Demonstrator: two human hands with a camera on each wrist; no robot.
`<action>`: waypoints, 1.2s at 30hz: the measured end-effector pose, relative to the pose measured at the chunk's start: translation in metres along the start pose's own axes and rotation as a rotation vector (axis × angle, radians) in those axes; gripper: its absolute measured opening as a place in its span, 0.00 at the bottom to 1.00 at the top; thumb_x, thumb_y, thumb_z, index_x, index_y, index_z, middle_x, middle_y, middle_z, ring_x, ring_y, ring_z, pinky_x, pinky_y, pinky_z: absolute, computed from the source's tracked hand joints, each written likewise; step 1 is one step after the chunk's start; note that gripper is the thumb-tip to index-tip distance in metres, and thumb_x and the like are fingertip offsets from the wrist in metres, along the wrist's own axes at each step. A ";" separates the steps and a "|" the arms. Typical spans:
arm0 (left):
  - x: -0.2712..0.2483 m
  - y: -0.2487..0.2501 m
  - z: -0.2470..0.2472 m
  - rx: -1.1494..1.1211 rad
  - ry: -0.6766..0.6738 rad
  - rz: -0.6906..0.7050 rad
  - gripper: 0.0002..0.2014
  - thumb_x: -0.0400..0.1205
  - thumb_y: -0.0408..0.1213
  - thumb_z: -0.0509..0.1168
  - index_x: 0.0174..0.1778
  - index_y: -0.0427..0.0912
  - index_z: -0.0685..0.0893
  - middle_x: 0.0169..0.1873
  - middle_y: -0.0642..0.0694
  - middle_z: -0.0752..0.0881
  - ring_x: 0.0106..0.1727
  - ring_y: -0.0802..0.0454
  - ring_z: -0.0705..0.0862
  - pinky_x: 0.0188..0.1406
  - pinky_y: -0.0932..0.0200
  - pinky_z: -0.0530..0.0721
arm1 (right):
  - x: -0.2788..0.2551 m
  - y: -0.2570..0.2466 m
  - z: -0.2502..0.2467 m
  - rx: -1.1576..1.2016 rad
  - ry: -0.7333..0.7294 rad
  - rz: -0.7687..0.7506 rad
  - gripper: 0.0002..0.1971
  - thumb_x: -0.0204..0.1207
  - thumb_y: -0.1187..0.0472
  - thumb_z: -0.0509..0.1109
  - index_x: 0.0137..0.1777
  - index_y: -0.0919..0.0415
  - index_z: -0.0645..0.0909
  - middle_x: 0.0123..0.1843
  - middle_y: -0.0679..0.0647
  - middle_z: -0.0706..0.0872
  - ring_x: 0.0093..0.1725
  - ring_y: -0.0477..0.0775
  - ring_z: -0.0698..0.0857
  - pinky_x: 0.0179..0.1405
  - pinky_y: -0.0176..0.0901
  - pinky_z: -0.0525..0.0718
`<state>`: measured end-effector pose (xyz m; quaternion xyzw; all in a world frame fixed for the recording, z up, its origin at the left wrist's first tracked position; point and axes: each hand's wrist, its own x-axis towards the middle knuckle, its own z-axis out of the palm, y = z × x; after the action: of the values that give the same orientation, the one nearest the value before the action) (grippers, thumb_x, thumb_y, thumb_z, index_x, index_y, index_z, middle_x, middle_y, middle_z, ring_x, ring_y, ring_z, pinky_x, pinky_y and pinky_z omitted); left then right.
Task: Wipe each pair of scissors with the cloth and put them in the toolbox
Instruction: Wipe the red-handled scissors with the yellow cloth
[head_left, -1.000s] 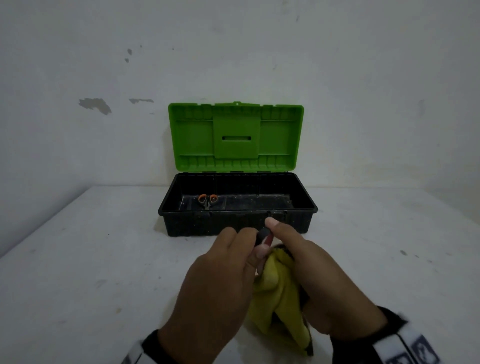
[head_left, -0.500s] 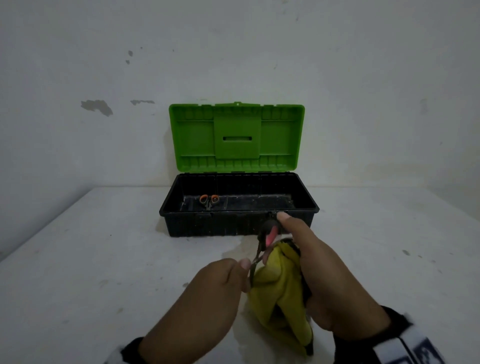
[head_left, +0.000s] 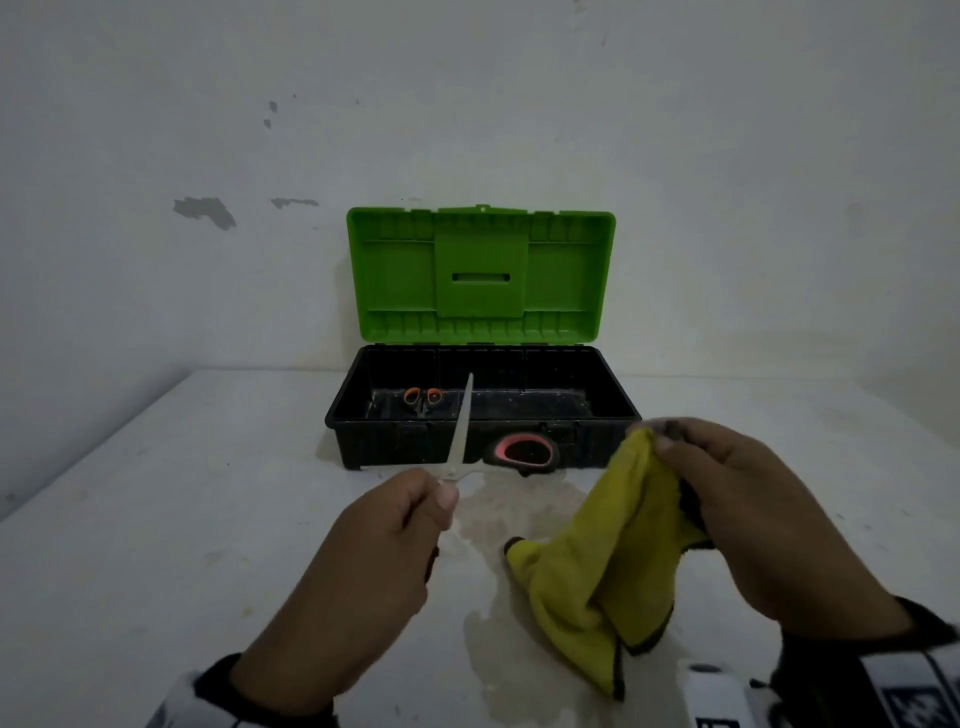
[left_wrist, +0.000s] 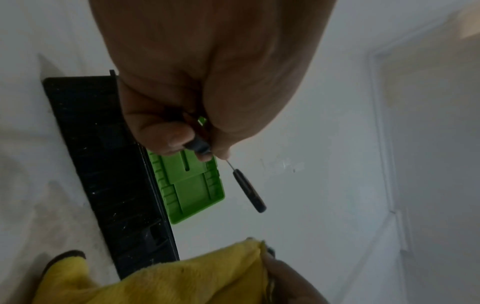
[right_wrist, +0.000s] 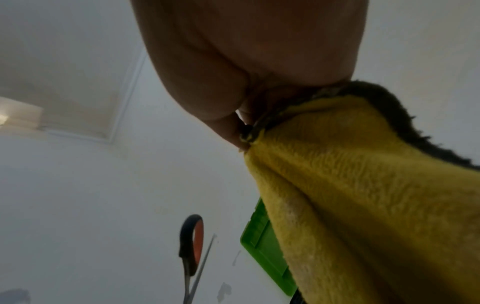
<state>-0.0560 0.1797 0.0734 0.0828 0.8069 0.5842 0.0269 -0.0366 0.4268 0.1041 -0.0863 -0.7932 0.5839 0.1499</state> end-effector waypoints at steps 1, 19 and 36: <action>-0.001 -0.001 0.001 0.038 0.010 0.055 0.17 0.85 0.50 0.57 0.33 0.46 0.78 0.20 0.49 0.71 0.22 0.56 0.68 0.24 0.59 0.72 | 0.000 -0.001 0.000 -0.026 -0.020 -0.081 0.11 0.84 0.59 0.64 0.53 0.45 0.88 0.43 0.51 0.91 0.46 0.58 0.89 0.45 0.62 0.89; -0.012 0.005 0.017 0.334 0.184 0.298 0.13 0.71 0.55 0.73 0.29 0.55 0.78 0.21 0.55 0.79 0.27 0.66 0.77 0.30 0.73 0.75 | -0.036 0.001 0.066 -0.435 -0.048 -0.780 0.13 0.74 0.51 0.64 0.54 0.48 0.86 0.46 0.42 0.89 0.47 0.41 0.81 0.44 0.37 0.86; -0.010 -0.002 0.016 0.389 0.271 0.461 0.18 0.64 0.64 0.70 0.23 0.57 0.73 0.18 0.57 0.76 0.30 0.67 0.78 0.32 0.74 0.76 | -0.036 0.000 0.073 -0.193 0.035 -0.551 0.11 0.71 0.63 0.79 0.37 0.50 0.79 0.33 0.43 0.84 0.34 0.38 0.84 0.27 0.21 0.77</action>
<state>-0.0438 0.1923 0.0662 0.1885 0.8597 0.4155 -0.2297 -0.0276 0.3497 0.0791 0.1086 -0.8359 0.4413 0.3077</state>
